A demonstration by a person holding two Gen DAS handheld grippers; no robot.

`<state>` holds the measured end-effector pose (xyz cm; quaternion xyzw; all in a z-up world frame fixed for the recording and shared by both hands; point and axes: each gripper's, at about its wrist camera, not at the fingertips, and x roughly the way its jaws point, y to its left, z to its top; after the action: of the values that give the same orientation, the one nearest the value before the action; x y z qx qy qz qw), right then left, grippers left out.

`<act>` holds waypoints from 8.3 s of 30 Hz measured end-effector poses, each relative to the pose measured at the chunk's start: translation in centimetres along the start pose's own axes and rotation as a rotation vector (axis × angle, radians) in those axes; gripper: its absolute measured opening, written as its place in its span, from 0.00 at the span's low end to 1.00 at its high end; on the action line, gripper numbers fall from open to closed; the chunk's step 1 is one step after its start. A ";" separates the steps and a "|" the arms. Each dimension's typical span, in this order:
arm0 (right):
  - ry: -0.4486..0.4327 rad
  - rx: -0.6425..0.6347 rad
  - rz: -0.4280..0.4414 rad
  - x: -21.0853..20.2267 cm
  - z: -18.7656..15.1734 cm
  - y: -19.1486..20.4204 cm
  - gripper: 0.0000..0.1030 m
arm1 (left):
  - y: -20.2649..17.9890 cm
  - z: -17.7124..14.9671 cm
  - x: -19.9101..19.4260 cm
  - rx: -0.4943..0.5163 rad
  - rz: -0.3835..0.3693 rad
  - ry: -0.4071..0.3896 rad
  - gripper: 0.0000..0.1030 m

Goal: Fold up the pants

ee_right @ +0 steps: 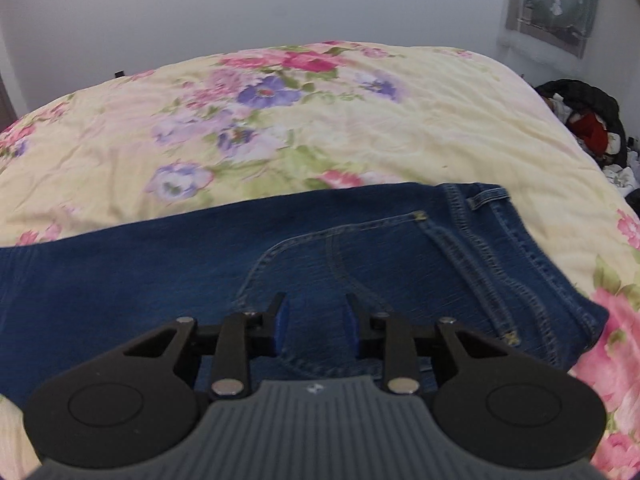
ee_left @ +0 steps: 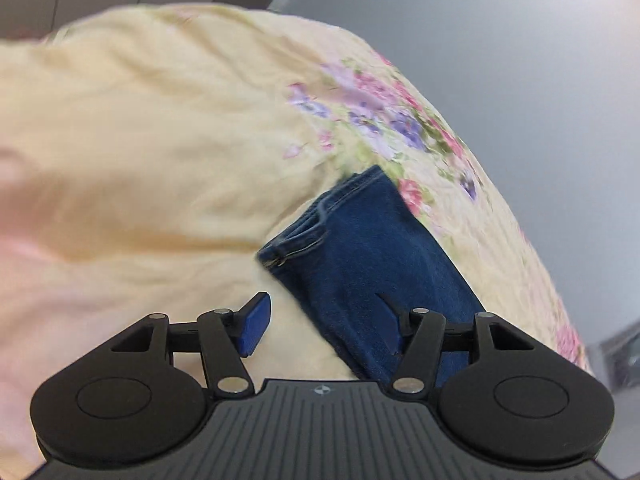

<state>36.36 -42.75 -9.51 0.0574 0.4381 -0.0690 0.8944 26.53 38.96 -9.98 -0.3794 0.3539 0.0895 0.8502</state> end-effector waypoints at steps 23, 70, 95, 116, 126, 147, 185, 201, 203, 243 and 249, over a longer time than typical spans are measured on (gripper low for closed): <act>0.100 -0.181 0.236 11.8 3.4 29.6 0.09 | 1.4 0.3 5.6 0.035 -0.014 -0.058 0.26; 0.142 -0.099 0.377 2.2 -3.8 23.7 0.00 | -21.0 -5.8 -3.4 0.749 -0.024 -0.254 0.07; 0.224 -0.099 0.415 -0.9 -8.3 16.4 0.03 | -26.3 -24.9 5.1 1.330 -0.119 0.372 0.42; 0.396 0.339 0.758 2.6 -8.4 25.5 0.58 | -23.2 -16.4 2.5 1.022 -0.104 0.280 0.51; 0.408 0.496 0.814 7.3 -10.0 26.3 0.46 | -19.8 -14.1 2.2 0.970 -0.147 0.244 0.47; 0.448 0.340 0.850 5.1 -5.6 29.2 0.42 | -19.8 -13.9 1.9 0.925 -0.182 0.225 0.47; 0.034 0.053 0.738 -9.5 9.4 35.6 0.05 | -22.4 -9.3 -6.0 0.785 -0.087 -0.013 0.47; -0.279 0.036 0.320 -25.3 21.0 5.4 0.04 | -31.9 -17.2 -1.6 0.849 -0.209 0.113 0.47; -0.263 0.081 0.255 -23.1 20.1 -0.8 0.04 | -33.2 -19.1 0.2 0.885 -0.220 0.147 0.44; 0.019 0.247 -0.059 1.9 3.6 -22.1 0.02 | -38.6 -32.0 13.8 1.051 -0.087 0.348 0.28; 0.012 0.282 -0.086 4.2 2.1 -22.4 0.02 | -38.3 -31.5 13.6 1.018 -0.121 0.351 0.30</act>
<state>36.60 -65.43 -12.51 0.1641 0.4313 -0.1676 0.8712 35.77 -11.56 -11.33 0.0516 0.4668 -0.2072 0.8582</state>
